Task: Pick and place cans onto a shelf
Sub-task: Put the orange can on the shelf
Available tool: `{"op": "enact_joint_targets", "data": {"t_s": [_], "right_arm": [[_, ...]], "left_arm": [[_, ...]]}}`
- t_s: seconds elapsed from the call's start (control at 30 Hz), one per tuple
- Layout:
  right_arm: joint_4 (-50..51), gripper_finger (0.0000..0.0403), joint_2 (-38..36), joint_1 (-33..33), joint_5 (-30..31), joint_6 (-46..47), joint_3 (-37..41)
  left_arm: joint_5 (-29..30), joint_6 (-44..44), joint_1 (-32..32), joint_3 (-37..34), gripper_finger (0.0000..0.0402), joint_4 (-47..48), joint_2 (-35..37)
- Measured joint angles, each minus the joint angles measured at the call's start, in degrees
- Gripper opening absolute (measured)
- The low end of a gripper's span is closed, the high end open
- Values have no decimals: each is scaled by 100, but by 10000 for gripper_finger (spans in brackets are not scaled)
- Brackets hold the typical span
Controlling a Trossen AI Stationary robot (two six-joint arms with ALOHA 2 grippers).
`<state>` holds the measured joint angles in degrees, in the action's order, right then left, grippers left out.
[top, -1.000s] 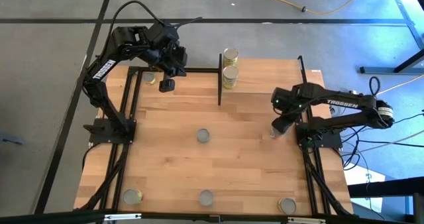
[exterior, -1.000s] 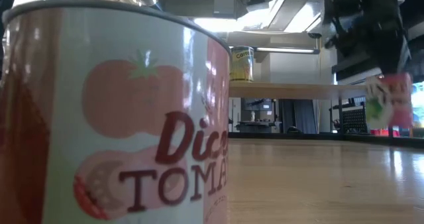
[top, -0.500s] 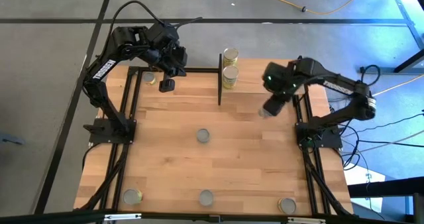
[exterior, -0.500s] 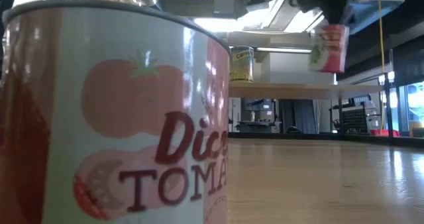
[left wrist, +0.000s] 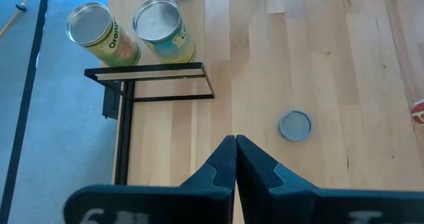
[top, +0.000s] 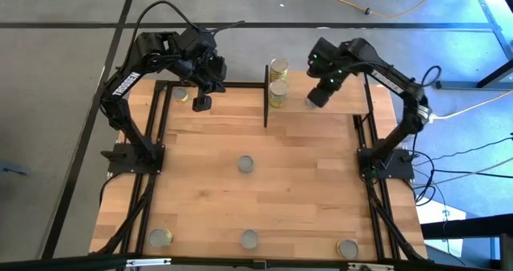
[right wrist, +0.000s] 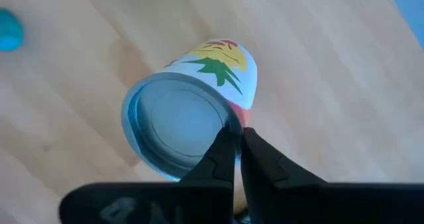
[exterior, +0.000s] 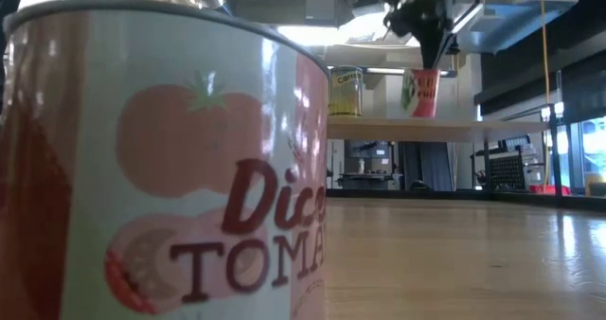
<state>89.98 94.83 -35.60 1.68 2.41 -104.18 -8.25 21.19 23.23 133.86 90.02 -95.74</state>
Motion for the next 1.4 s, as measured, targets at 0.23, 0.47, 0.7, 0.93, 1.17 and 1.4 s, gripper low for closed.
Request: {"op": "enact_joint_targets", "data": {"t_s": [0.23, 0.47, 0.7, 0.93, 1.17, 1.4], "right_arm": [[-104, 11, 458, -217, -48, -609, -42], [-212, 13, 470, -255, -47, -784, -17], [-269, 93, 460, -259, -1, -1050, -33], [-174, 119, 517, -255, -3, -1208, -713], [-1, 121, 490, -185, -51, -1109, -1650], [18, 58, 295, 232, -1377, -1469, -1623]], "left_arm": [[1, 0, -1, 0, 0, 0, 0], [7, 44, 1, 1, 0, 0, 0], [11, 44, 1, 0, 0, 0, 0], [10, 41, 1, 1, 0, 0, 0], [9, 39, 1, 0, 0, 0, 0], [9, 39, -1, 0, 0, 0, 0]]}}
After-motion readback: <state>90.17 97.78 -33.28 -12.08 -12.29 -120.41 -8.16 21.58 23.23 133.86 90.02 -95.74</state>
